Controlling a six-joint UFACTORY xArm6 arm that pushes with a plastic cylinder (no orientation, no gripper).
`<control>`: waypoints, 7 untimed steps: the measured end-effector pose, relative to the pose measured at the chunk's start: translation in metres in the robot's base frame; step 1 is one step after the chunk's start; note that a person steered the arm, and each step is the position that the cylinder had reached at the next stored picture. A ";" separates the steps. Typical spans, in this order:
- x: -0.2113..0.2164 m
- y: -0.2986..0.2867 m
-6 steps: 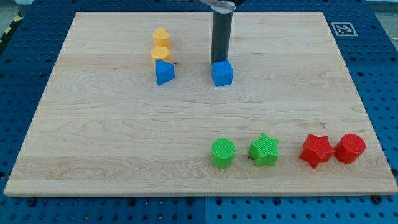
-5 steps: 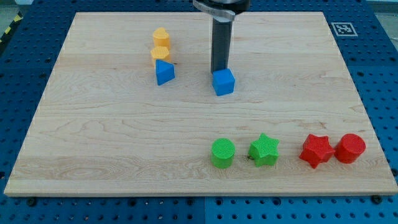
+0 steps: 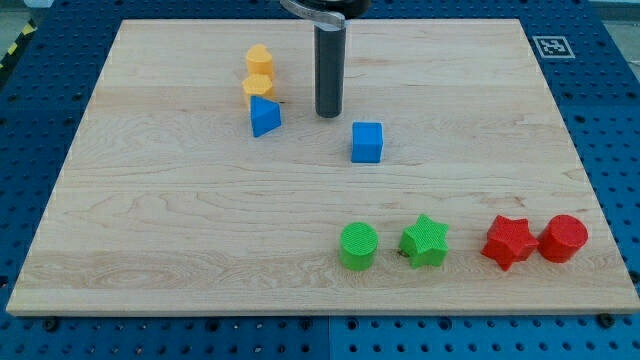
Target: Move the yellow hexagon to the top left of the blue cube
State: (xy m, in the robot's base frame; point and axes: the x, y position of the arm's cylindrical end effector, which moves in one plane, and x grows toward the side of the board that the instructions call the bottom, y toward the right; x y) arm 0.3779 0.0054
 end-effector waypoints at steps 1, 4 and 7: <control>0.013 -0.008; 0.062 -0.087; -0.026 -0.137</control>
State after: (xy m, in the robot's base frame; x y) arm 0.3520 -0.1315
